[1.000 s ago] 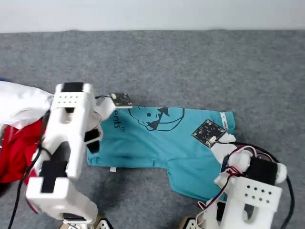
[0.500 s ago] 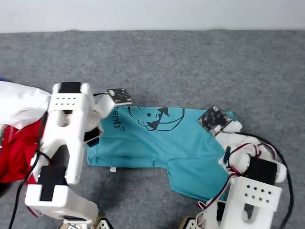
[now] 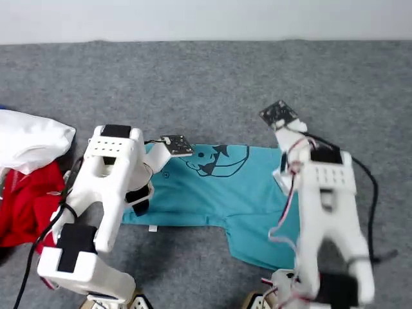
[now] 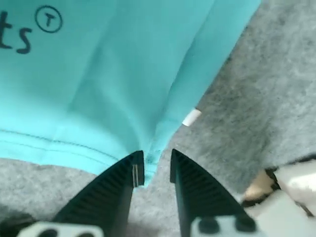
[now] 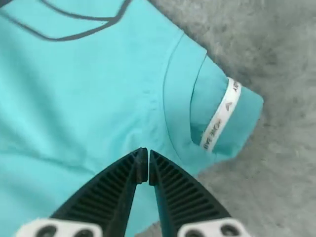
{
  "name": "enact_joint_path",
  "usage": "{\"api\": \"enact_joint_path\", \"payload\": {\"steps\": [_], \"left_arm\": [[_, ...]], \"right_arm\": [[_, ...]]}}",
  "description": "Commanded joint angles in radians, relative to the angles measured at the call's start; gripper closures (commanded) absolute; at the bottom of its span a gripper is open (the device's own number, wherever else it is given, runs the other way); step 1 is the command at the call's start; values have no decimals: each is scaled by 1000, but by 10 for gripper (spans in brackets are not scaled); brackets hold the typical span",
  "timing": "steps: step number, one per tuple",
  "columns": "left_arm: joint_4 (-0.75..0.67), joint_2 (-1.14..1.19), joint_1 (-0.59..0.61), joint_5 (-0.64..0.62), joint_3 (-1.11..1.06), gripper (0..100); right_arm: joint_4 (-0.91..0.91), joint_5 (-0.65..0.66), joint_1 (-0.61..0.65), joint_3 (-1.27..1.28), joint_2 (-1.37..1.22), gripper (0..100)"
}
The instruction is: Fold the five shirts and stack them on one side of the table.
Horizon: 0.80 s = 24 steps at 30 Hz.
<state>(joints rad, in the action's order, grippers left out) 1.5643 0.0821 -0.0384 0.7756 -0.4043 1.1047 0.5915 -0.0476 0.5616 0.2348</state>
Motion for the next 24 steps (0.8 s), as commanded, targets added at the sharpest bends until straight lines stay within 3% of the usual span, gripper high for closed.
{"api": "enact_joint_path", "payload": {"steps": [1,12,24], "left_arm": [[-57,-46,-6,-37,-10,938],[-72,-51,-14,-38,-110,995],[109,-58,68,40,-24,995]], "right_arm": [[19,-57,21,-176,-150,988],[19,-103,18,-313,-389,988],[18,-101,16,-313,-392,988]]}}
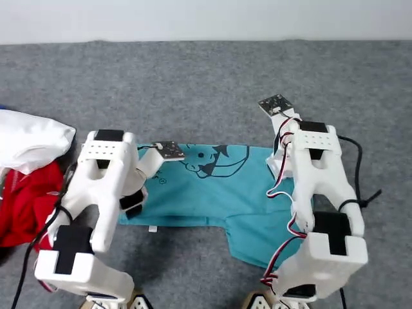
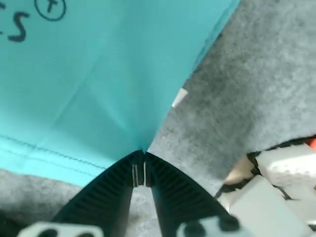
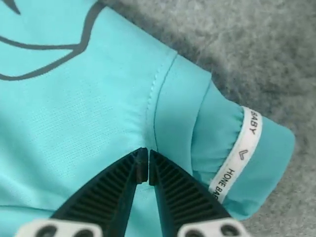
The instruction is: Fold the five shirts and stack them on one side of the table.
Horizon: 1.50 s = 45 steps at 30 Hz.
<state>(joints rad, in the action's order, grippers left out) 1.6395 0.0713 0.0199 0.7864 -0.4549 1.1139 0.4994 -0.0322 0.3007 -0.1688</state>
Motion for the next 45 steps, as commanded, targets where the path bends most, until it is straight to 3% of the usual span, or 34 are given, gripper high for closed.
{"api": "enact_joint_path", "payload": {"steps": [1,9,13,23,26,35,45], "left_arm": [[34,-48,9,29,19,995],[35,-48,8,21,-7,967],[74,-48,12,-74,50,905],[115,-57,-20,-193,246,900],[112,-98,-103,-278,295,911],[91,-103,-591,-462,317,878],[77,163,-784,-516,530,840]], "right_arm": [[8,-9,1,-52,12,988],[51,-5,2,-69,18,986],[153,-8,8,-143,16,984],[375,-11,4,-362,16,985],[481,-11,-5,-430,16,987],[676,-9,-156,-598,170,987],[680,-5,-420,-597,423,983]]}}
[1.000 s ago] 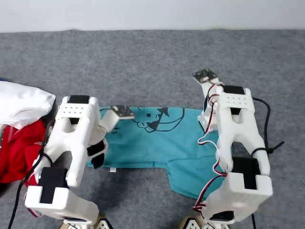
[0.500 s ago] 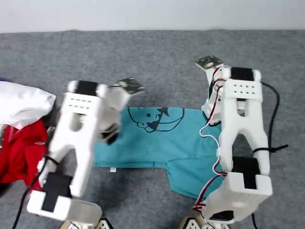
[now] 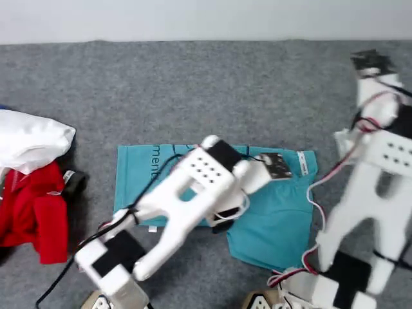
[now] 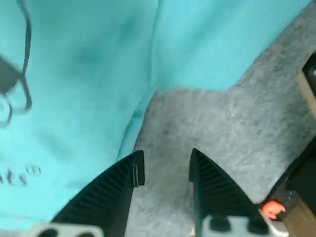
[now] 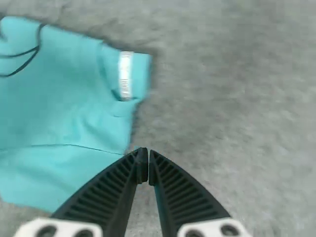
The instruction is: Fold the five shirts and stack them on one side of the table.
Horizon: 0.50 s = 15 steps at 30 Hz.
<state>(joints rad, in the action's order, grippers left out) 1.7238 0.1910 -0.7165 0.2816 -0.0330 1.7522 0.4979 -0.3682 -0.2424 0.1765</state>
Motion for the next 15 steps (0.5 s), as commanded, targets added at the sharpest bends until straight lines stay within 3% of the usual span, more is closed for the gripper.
{"api": "enact_joint_path", "payload": {"steps": [1,8,15], "left_arm": [[-8,69,-68,-11,140,840],[-6,250,-235,-11,283,830],[-8,368,-322,-11,377,793]], "right_arm": [[42,-3,-113,-54,85,983],[41,0,-225,-54,87,977],[41,0,-229,-52,87,877]]}}
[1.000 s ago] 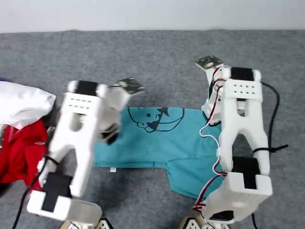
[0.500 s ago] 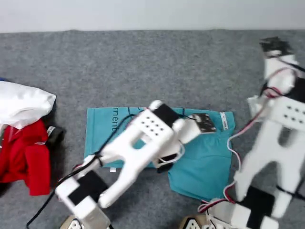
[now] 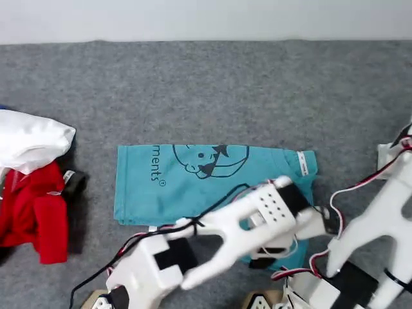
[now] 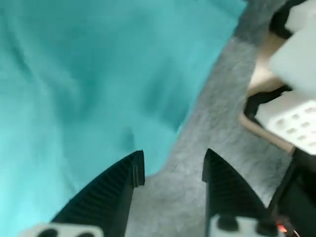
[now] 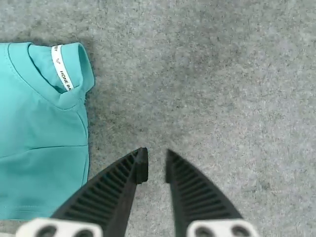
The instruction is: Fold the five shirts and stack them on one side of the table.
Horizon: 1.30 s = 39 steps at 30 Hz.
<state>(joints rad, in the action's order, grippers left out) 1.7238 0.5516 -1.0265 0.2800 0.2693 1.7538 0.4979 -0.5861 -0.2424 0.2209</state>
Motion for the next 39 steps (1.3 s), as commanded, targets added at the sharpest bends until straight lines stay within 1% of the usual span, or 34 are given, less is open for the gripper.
{"api": "enact_joint_path", "payload": {"steps": [1,11,18,20,22,25,26,30,33,36,39], "left_arm": [[-8,21,-11,-9,96,793],[-8,167,-9,-11,197,793],[-14,290,-8,-11,211,799],[-14,316,-9,-11,213,832],[-14,328,-9,-9,234,888],[-11,325,-9,-2,266,983],[-9,324,-9,2,278,997],[29,324,-9,23,341,994],[31,318,-8,20,380,995],[31,276,18,21,387,995],[31,216,81,21,387,995]], "right_arm": [[39,0,-12,-52,42,876],[38,0,-7,-52,41,876],[38,0,-7,-52,41,876],[38,0,-8,-52,41,876],[38,0,-10,-52,41,876],[38,0,-10,-52,41,876],[38,0,-10,-52,41,876],[38,0,-12,-52,41,876],[38,0,-12,-52,41,876],[38,0,-12,-52,41,876],[38,0,-12,-52,41,876]]}}
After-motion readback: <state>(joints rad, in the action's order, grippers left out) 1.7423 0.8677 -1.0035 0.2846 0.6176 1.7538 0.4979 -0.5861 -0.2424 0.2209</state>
